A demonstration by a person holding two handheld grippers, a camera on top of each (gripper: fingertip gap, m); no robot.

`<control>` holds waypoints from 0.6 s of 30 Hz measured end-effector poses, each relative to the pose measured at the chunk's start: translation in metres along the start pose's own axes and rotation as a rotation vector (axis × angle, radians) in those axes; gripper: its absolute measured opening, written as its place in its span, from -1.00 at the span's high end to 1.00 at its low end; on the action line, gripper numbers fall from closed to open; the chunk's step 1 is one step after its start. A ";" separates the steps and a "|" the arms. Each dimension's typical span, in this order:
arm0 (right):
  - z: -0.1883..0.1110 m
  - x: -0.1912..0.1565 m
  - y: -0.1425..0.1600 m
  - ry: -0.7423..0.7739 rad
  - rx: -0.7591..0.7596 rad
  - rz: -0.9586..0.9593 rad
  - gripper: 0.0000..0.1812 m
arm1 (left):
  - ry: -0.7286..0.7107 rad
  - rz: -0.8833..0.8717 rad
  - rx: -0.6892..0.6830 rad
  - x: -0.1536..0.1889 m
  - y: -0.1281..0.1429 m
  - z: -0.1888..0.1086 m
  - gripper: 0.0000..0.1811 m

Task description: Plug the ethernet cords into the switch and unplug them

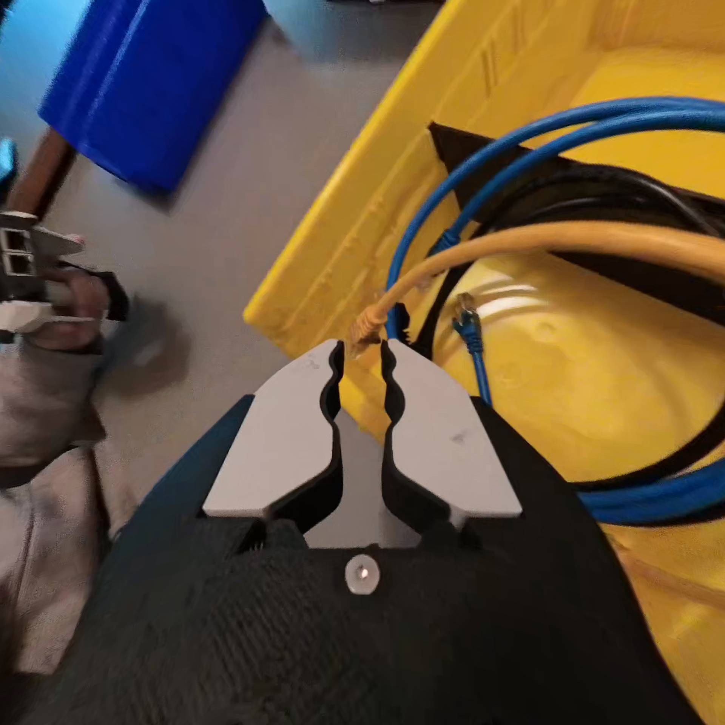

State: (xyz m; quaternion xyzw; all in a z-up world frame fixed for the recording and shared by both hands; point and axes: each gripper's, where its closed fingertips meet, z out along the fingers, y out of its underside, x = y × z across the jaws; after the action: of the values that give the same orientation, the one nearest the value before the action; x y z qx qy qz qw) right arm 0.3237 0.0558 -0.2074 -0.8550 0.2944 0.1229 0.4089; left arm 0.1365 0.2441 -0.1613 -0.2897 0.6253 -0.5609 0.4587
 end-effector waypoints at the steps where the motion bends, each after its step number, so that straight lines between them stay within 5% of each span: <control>1: 0.002 0.006 0.002 0.035 -0.002 0.003 0.70 | 0.000 -0.002 -0.003 0.000 0.001 0.000 0.33; 8: -0.013 -0.014 -0.012 0.071 0.084 -0.247 0.29 | 0.029 -0.028 -0.013 0.003 0.004 0.001 0.32; 13: 0.004 -0.144 0.002 -0.245 0.239 -0.710 0.11 | 0.248 -0.101 -0.007 0.030 -0.003 0.001 0.32; 16: 0.024 -0.220 0.035 -0.435 0.309 -0.937 0.29 | 0.414 -0.179 0.017 0.050 -0.012 -0.006 0.33; 18: 0.039 -0.245 0.041 -0.413 0.368 -1.007 0.23 | 0.503 -0.183 0.013 0.062 -0.013 -0.011 0.33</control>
State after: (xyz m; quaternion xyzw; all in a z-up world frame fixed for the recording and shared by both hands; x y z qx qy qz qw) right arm 0.1053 0.1650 -0.1475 -0.7627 -0.2186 0.0240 0.6082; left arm 0.0990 0.1919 -0.1646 -0.1935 0.6875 -0.6583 0.2379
